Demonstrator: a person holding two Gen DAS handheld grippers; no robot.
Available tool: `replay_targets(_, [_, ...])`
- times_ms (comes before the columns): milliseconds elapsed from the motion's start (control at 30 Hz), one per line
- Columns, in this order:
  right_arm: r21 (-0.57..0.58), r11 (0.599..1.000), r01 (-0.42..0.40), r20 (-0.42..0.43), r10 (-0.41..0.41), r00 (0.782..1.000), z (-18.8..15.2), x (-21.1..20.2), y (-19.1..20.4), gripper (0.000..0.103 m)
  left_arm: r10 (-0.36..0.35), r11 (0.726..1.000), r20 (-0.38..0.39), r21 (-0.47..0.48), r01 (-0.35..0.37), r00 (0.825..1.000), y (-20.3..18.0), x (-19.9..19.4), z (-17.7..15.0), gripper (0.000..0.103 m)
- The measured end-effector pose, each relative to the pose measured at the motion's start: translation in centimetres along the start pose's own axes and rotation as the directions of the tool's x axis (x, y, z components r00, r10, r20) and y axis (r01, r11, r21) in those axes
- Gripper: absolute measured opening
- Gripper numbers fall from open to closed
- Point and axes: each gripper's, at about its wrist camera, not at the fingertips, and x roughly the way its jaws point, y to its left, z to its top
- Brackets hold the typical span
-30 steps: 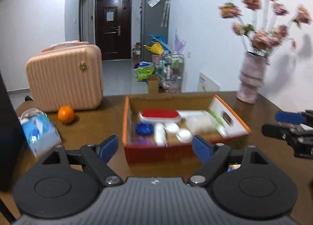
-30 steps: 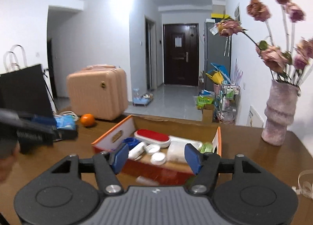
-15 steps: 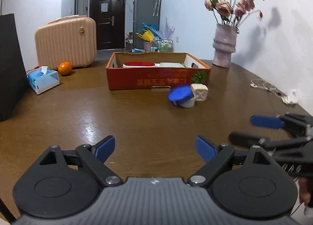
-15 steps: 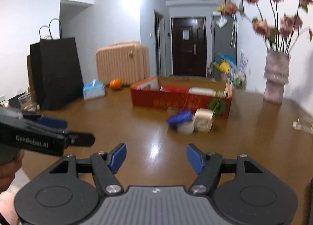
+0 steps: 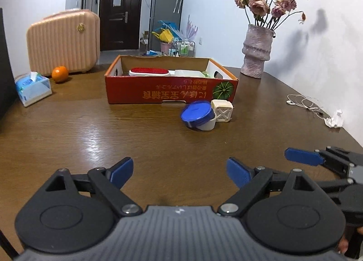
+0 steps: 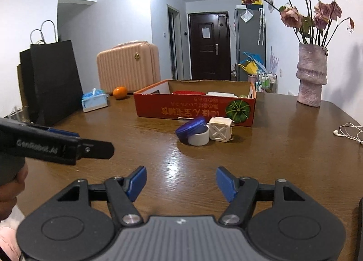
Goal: Organize rigid objects
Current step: 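Grasp the large blue lid with the left gripper while the right grasps the grey tape roll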
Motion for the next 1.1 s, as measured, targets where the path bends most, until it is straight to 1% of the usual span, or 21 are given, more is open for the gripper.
replay_targets(133, [0.032,0.999,0.033,-0.019,-0.032,0.999,0.7,2.0,-1.4,0.067,-0.022,0.999,-0.027,-0.036,0.021,0.999,0.3,3.5,1.4,0.091])
replay_targets(300, [0.056,0.995,0.080,-0.035,-0.079,0.996,1.9,4.5,-3.3,0.067,-0.094,0.992,-0.053,-0.089,0.089,0.994,0.4,8.9,4.0,0.088])
replay_targets(433, [0.054,0.992,0.117,-0.042,-0.114,0.993,2.8,6.4,-4.3,0.067,-0.147,0.976,-0.095,-0.176,0.129,0.984,0.9,14.3,6.0,0.080])
replay_targets(533, [0.051,0.991,0.127,-0.055,-0.124,0.991,3.2,7.6,-4.8,0.066,-0.146,0.973,-0.115,-0.196,0.122,0.983,0.7,17.6,7.2,0.074])
replay_targets(567, [0.051,0.990,0.132,-0.060,-0.128,0.990,3.3,8.0,-4.9,0.066,-0.147,0.973,-0.120,-0.197,0.121,0.982,0.7,18.4,7.3,0.068])
replay_targets(633, [0.049,0.990,0.129,-0.068,-0.125,0.990,3.4,8.6,-4.8,0.066,-0.167,0.967,-0.143,-0.217,0.134,0.975,0.9,20.0,7.4,0.068])
replay_targets(667, [0.050,0.991,0.126,-0.072,-0.122,0.990,3.5,9.1,-4.8,0.066,-0.184,0.961,-0.148,-0.233,0.147,0.972,1.0,20.3,7.4,0.067])
replay_targets(800, [0.031,0.994,0.102,-0.090,-0.099,0.991,3.7,10.8,-4.1,0.066,-0.211,0.952,-0.140,-0.254,0.171,0.967,1.7,20.0,7.5,0.067])
replay_targets(867, [0.019,0.997,0.075,-0.092,-0.073,0.993,4.1,11.6,-3.5,0.066,-0.227,0.947,-0.099,-0.254,0.196,0.969,2.6,18.4,7.8,0.067])
replay_targets(900, [0.016,0.998,0.059,-0.094,-0.057,0.994,4.4,12.1,-3.2,0.066,-0.222,0.949,-0.074,-0.245,0.199,0.972,3.1,17.4,7.9,0.067])
replay_targets(933, [0.011,0.999,0.038,-0.102,-0.037,0.994,4.6,12.9,-3.0,0.066,-0.199,0.956,-0.047,-0.229,0.183,0.979,3.8,16.2,8.0,0.067])
replay_targets(967, [0.009,1.000,0.023,-0.125,-0.022,0.992,4.8,13.9,-2.7,0.065,-0.156,0.968,-0.013,-0.202,0.150,0.988,4.6,14.9,7.8,0.067])
replay_targets(1033, [0.017,1.000,0.008,-0.155,-0.006,0.988,5.2,15.7,-2.5,0.064,-0.063,0.985,0.021,-0.162,0.066,0.998,5.9,13.5,7.2,0.067])
replay_targets(1067, [0.024,1.000,0.006,-0.172,-0.002,0.985,5.5,16.7,-2.3,0.061,-0.016,0.989,0.025,-0.145,0.020,1.000,6.6,13.0,6.9,0.067])
replay_targets(1100, [0.028,1.000,0.013,-0.180,-0.008,0.984,5.7,17.4,-2.2,0.060,0.009,0.990,0.022,-0.138,-0.006,1.000,7.2,12.8,6.5,0.067])
